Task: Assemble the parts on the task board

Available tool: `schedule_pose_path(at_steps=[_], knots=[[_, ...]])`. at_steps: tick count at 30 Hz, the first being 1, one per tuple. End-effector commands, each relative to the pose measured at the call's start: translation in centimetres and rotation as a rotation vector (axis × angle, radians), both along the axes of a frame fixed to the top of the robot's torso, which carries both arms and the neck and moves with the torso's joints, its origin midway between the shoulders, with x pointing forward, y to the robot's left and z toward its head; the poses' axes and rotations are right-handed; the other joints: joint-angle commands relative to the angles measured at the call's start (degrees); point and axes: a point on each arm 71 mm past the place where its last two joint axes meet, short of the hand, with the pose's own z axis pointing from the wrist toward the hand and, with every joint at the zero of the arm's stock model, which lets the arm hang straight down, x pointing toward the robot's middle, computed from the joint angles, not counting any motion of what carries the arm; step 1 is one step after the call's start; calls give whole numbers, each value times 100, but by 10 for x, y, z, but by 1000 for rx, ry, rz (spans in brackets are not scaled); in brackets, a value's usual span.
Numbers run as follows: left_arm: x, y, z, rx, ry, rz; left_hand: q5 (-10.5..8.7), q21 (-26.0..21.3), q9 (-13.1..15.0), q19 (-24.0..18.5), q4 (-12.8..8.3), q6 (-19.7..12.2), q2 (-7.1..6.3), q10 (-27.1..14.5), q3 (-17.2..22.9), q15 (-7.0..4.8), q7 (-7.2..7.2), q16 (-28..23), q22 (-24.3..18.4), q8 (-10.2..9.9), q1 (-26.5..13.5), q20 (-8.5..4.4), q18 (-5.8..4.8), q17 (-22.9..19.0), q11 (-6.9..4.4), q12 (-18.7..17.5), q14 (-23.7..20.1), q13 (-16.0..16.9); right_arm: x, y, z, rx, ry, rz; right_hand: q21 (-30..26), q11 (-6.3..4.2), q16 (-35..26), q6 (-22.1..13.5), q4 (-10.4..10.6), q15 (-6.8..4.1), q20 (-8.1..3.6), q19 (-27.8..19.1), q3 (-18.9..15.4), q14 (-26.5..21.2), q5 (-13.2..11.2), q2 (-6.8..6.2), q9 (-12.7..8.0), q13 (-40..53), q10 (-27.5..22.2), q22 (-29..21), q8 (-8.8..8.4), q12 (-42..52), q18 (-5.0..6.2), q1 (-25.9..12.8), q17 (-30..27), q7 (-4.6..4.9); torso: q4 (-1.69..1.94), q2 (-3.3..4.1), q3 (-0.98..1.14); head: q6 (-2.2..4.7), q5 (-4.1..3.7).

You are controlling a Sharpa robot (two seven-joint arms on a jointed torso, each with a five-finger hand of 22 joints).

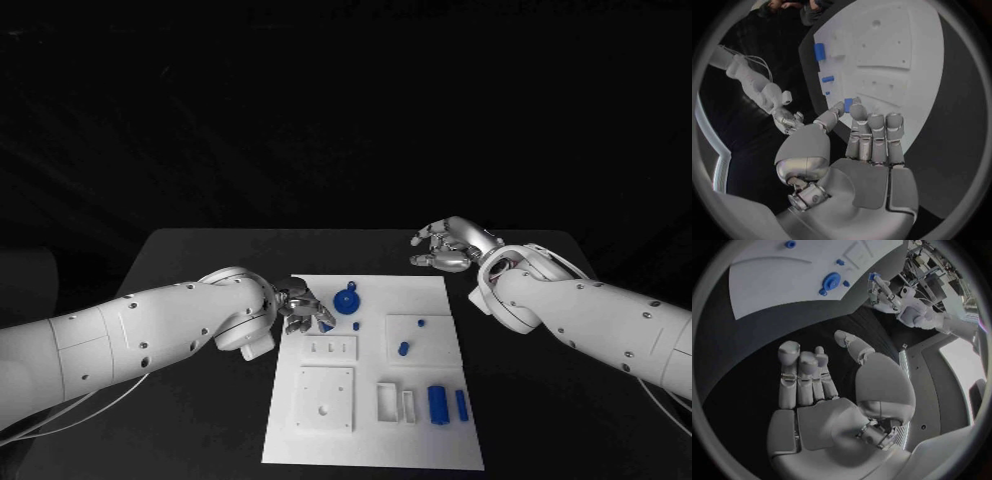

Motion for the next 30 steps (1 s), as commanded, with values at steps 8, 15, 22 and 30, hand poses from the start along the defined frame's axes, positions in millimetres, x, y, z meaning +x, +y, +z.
schedule_pose_path(at_steps=[8, 15, 22, 30], knots=[[2, -8, 17, -606, 51, -117, -325, -87, -2, -69, 21, -38, 384, -57, 2, 10, 51, -113, -69, -66, 469, -884, -29, -54, 42, -141, -73, -59, -29, 32, -5, -31, -41, 226, -19, -15, 18, -23, -245, -10, -13, -19, 17, 2, -238, 42, -7, -22, -51, 104, 48, 37, 484, 200, 1, 77, -8, 5, 4, 198, 12], [2, -5, 21, -721, 67, -164, -581, -170, 9, -168, 74, -126, 396, -165, -19, 63, 94, -213, -124, -108, 504, -842, -87, -90, 90, -246, -186, -100, -56, 58, -11, -51, -51, 379, 5, -24, 27, 11, -363, -19, 10, -35, 14, -8, -562, 47, -5, -35, -56, 116, 71, 50, 484, 407, 13, 67, -8, 0, 9, 303, 16], [-1, -6, 20, -722, 79, -199, -586, -185, 31, -211, 92, -150, 402, -190, -33, 85, 106, -235, -136, -113, 553, -825, -109, -93, 102, -274, -229, -106, -72, 71, -11, -20, -52, 445, 53, -15, 41, 8, -369, -11, 28, -70, -114, -25, -809, 23, -14, -42, -83, 127, 70, 63, 484, 495, 32, 76, -1, 2, 7, 351, 22], [-3, -8, 18, -691, 98, -236, -586, -184, 48, -227, 90, -147, 406, -194, -37, 91, 106, -237, -137, -105, 588, -820, -116, -90, 103, -279, -241, -104, -80, 77, -7, 29, -95, 451, 85, -15, 54, 12, -371, -10, 26, -83, -172, -24, -872, 19, -19, -43, -88, 127, 72, 79, 484, 566, 44, 76, -5, 6, 7, 375, 56]])
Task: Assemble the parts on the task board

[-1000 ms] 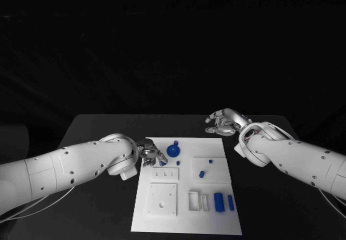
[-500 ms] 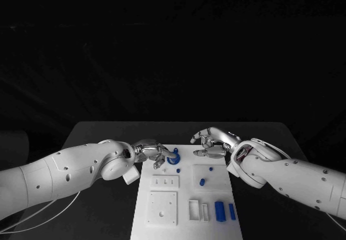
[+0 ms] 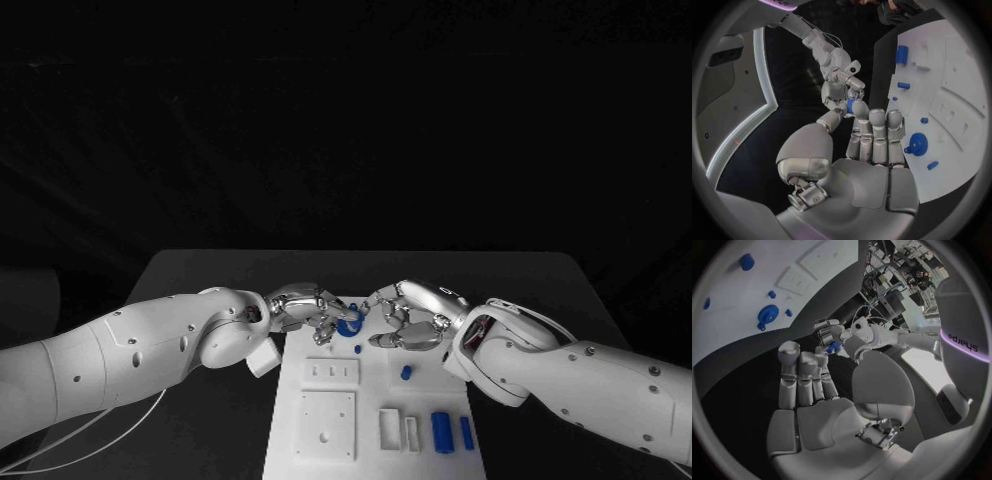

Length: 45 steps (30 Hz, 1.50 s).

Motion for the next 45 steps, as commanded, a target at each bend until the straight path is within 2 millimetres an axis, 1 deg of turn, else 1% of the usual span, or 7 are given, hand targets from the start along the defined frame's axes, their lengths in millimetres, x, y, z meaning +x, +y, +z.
schedule_pose_path(at_steps=[1, 5, 22, 26, 29, 35, 45], knots=[[-4, -4, 1, -13, 3, -65, -2, -28, 40, -55, 10, -3, 206, -40, 10, -64, 23, -15, -9, -3, 283, -871, -118, -5, -7, -16, -87, -3, -5, 4, 5, 38, -43, 26, 34, 5, 33, 3, -2, -10, 4, -44, -43, -22, -44, 3, -6, -5, -24, 129, 22, 32, 484, 73, 8, 64, -2, 4, -1, 4, 20], [-5, -5, 0, 2, 2, -78, -4, -24, 99, -81, 49, 5, 247, -67, -22, -56, 20, -17, -11, 30, 290, -861, -132, 0, -10, -28, -109, 2, -6, 3, 6, 49, -55, 19, 40, 6, 37, -3, 1, -9, 3, -43, -53, -18, -57, 4, -9, -6, -21, 127, 18, 36, 484, 79, 11, 66, -2, 4, -3, -14, 11], [-8, -7, 0, 5, 10, -104, -3, -14, 167, -107, 46, -1, 253, -75, -49, -54, 14, -10, -10, 60, 324, -858, -137, 10, -15, -25, -124, 14, -7, 6, 6, 48, -46, 29, 64, 0, 50, 47, 21, -14, -7, -23, -30, 3, -132, 80, -11, -17, 5, 116, 41, 53, 484, 87, 20, 59, -1, 1, -4, -62, 23], [-8, -8, 0, 6, 10, -104, -4, -13, 175, -110, 46, -2, 252, -76, -52, -53, 14, -9, -10, 63, 327, -857, -138, 11, -15, -25, -126, 16, -9, 8, 6, 45, -41, 42, 80, -49, 50, 211, 17, -60, -5, -25, -14, 8, -243, 111, 21, -28, 16, 114, 128, 60, 484, 83, 25, 6, -2, 2, -3, -65, 28], [-7, -7, 0, 3, 15, -100, -3, -12, 180, -112, 48, -3, 252, -76, -55, -53, 14, -9, -11, 66, 327, -857, -138, 12, -15, -25, -128, 16, -10, 9, 6, 41, -43, 48, 98, -137, 44, 468, 14, -140, 0, -29, 14, 13, -369, 157, 91, -40, 29, 114, 268, 60, 484, 98, 27, -86, -1, 2, -3, -90, 37], [-7, -7, 0, 1, 21, -97, -3, -12, 188, -114, 50, -4, 253, -77, -58, -53, 13, -9, -11, 68, 329, -857, -139, 13, -16, -25, -130, 17, -11, 10, 6, 37, -46, 53, 119, -234, 34, 730, 10, -235, 1, -34, 35, 19, -446, 173, 190, -56, 46, 112, 414, 53, 484, 96, 31, -190, 0, 1, -2, -105, 50], [-7, -7, -1, 2, 22, -97, -3, -11, 197, -118, 52, -5, 252, -78, -61, -53, 13, -9, -12, 71, 332, -856, -139, 13, -16, -25, -132, 18, -12, 13, 5, 33, -44, 59, 137, -294, 26, 866, 8, -292, -5, -37, 51, 23, -543, 192, 277, -63, 62, 110, 487, 48, 484, 89, 38, -252, -1, 2, -1, -127, 49]])
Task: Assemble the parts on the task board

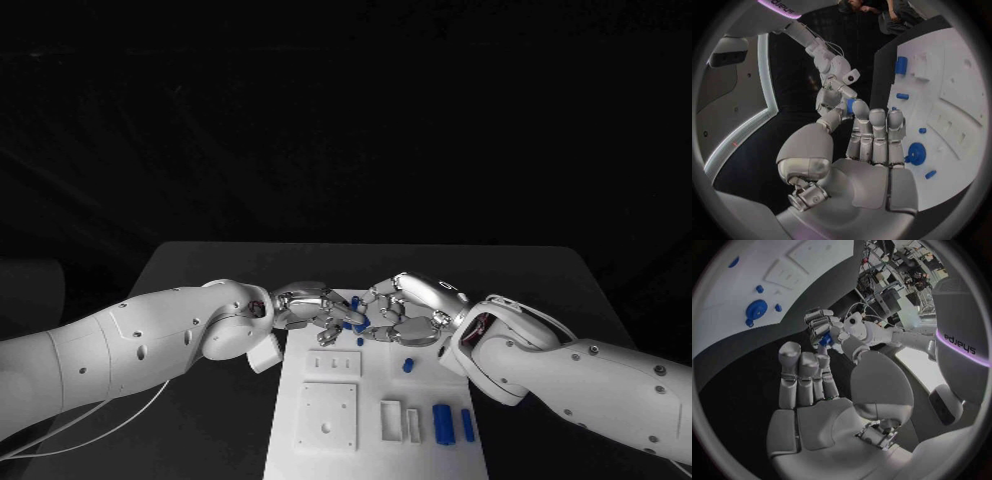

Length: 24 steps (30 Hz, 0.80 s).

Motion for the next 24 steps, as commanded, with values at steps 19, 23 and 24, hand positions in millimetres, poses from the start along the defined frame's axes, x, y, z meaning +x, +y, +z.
schedule_pose_path(at_steps=[19, 23, 24], knots=[[-2, -4, 1, -23, 17, -11, 17, -10, 132, -66, 7, 4, 246, -33, -14, -92, 13, -9, -8, 29, 309, -875, -51, 10, -8, -28, -99, 10, -1, 4, -2, -44, -40, 10, 61, -135, -2, 381, 13, -132, -4, 12, 244, 41, -489, 124, 144, -13, 77, 106, 122, 3, 449, 0, 23, -32, 1, -1, -2, -14, -4], [-2, -4, 1, -22, 21, -8, 17, -9, 144, -71, 20, -6, 245, -36, -23, -90, 14, -10, -10, 29, 302, -874, -53, 11, -7, -30, -103, 11, -1, 5, -1, -45, -43, 12, 117, -176, 26, 488, 12, -168, -5, 67, 334, 100, -549, 155, 178, -7, 151, 117, 142, 20, 449, -35, 39, -72, -2, -1, -3, -14, -1], [-2, -4, 1, -21, 21, -7, 18, -9, 145, -71, 22, -7, 244, -37, -24, -90, 14, -10, -10, 28, 302, -874, -53, 11, -7, -31, -104, 11, -2, 5, -1, -44, -44, 12, 128, -181, 31, 509, 15, -174, -5, 77, 349, 112, -559, 164, 184, -6, 168, 118, 145, 23, 449, -48, 40, -81, -2, -1, -2, -14, 0]])
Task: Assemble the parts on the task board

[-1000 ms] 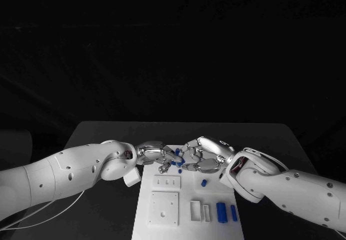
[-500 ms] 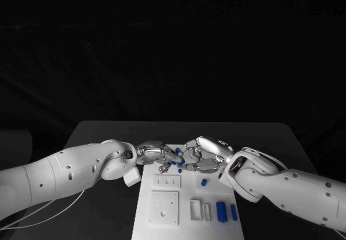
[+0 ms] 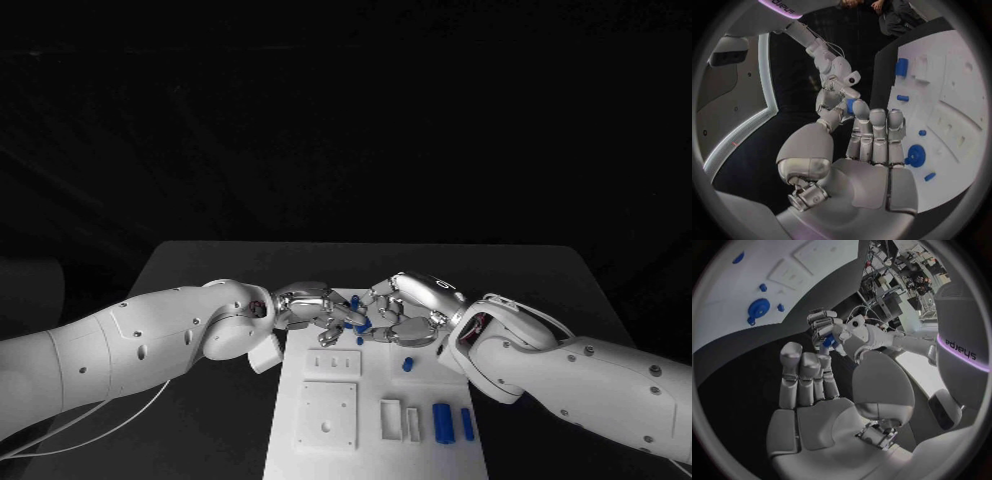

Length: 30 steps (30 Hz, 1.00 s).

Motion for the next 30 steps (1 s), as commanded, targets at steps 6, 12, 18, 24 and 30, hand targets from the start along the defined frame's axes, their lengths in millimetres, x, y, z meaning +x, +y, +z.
schedule_pose_path(at_steps=[6, 12, 18, 24, 30], knots=[[1, 1, 1, -3, 9, 24, 40, -9, 68, -32, 6, -9, 234, -27, 10, -119, 13, -10, -7, 17, 268, -874, -54, 7, -20, -32, -76, 7, -3, 3, 0, -6, -14, 16, 72, -64, 40, 291, 29, -55, -12, 92, 118, 70, -62, 92, 66, 8, 82, 117, 39, 29, 317, -110, 14, 106, 1, 1, 3, -1, 3], [3, 1, 0, 12, 5, 47, 41, -7, 80, -35, 35, -32, 223, -33, -6, -119, 16, -10, -10, 7, 249, -873, -56, 9, -19, -36, -77, 9, -3, 2, 0, -7, -8, 11, 94, -91, 41, 370, 37, -76, -12, 100, 193, 85, -115, 115, 88, 16, 102, 114, 48, 21, 317, -153, 20, 78, 2, 0, 4, 3, 5], [3, 1, -1, 23, 7, 56, 38, -4, 97, -42, 77, -64, 127, -44, -53, -116, 23, -13, -16, -12, 193, -872, -60, 10, -12, -42, -84, 13, -1, 1, -1, -11, 8, -6, 121, -134, 41, 470, 46, -113, -5, 115, 400, 106, -218, 139, 111, 25, 135, 108, 44, 2, 317, -162, 28, 26, -3, 1, 2, 5, 2], [4, 2, -1, 23, 18, 73, 35, -19, 81, -60, 284, -250, -135, -97, -210, -95, 77, -29, -37, -132, -117, -864, -69, 7, 34, -63, -112, 19, 0, 0, -2, -15, 16, -18, 133, -152, 39, 494, 45, -130, 2, 135, 581, 122, -424, 136, 139, 32, 164, 98, 34, -16, 317, -153, 34, 10, -3, 2, 3, 8, -4], [3, 2, -2, 27, 31, 81, 36, -55, 4, -136, 493, -546, -444, -225, -343, -25, 178, -43, -60, -320, -485, -838, -68, 10, 130, -71, -207, 44, 1, -2, -2, -19, 19, -46, 134, -154, 40, 499, 44, -132, 2, 140, 611, 127, -436, 129, 150, 33, 170, 96, 39, -18, 317, -146, 36, 8, 0, 1, 2, 15, 12]])
